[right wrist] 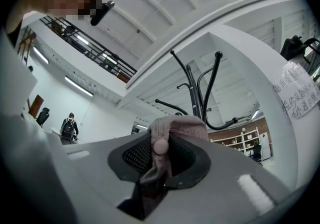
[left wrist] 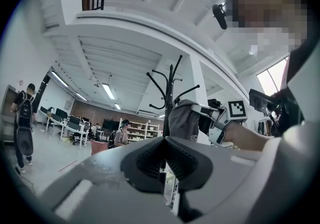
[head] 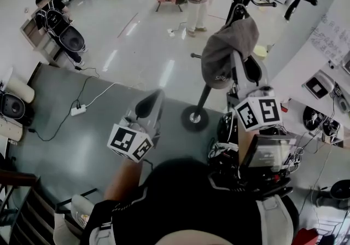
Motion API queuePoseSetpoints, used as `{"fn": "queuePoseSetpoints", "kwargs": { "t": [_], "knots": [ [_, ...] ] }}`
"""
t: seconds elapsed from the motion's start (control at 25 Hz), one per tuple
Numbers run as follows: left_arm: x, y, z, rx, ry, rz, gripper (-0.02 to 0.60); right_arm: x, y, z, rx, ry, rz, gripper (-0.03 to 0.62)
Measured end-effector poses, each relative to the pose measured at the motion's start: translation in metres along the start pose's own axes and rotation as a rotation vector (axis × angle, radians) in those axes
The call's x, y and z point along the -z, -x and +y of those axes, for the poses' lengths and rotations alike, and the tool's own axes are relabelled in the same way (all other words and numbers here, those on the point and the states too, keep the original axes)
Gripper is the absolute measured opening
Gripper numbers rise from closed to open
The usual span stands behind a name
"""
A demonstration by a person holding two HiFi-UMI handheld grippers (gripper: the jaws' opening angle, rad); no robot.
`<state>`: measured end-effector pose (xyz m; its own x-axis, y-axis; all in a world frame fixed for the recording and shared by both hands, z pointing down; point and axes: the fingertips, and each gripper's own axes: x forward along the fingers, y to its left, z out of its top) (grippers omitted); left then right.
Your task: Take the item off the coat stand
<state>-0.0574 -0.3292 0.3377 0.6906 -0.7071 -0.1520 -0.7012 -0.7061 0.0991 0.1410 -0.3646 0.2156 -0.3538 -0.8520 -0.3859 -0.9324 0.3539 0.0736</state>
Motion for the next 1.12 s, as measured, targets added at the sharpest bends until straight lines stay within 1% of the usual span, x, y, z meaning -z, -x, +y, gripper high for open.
{"fn": "queuePoseSetpoints", "kwargs": {
  "t": [0.24,0.4,0.56,0.68,0.92,1.12],
  "knots": [
    [0.001,0.010,-0.001,0.005,0.002,-0.003,0.016,-0.008,0.006,0.012,-0.023,-0.019,-0.006,0.083],
    [0.002,0.013,-0.004,0.015,-0.010,0.000,0.017,-0.016,0.011,0.016,-0.029,-0.016,-0.021,0.083],
    [0.000,0.017,-0.009,0.013,-0.004,-0.007,0.017,-0.020,0.017,0.023,-0.047,-0.018,-0.024,0.083],
    [-0.002,0.022,-0.010,0.016,-0.015,-0.011,0.017,-0.022,0.018,0.033,-0.067,-0.021,-0.022,0.083],
    [-0.004,0.031,-0.009,-0.005,-0.001,-0.018,0.017,-0.027,0.023,0.053,-0.122,-0.045,-0.033,0.083],
    [-0.004,0.035,-0.010,-0.012,-0.004,-0.015,0.017,-0.022,0.023,0.067,-0.166,-0.052,-0.013,0.083]
  ]
}}
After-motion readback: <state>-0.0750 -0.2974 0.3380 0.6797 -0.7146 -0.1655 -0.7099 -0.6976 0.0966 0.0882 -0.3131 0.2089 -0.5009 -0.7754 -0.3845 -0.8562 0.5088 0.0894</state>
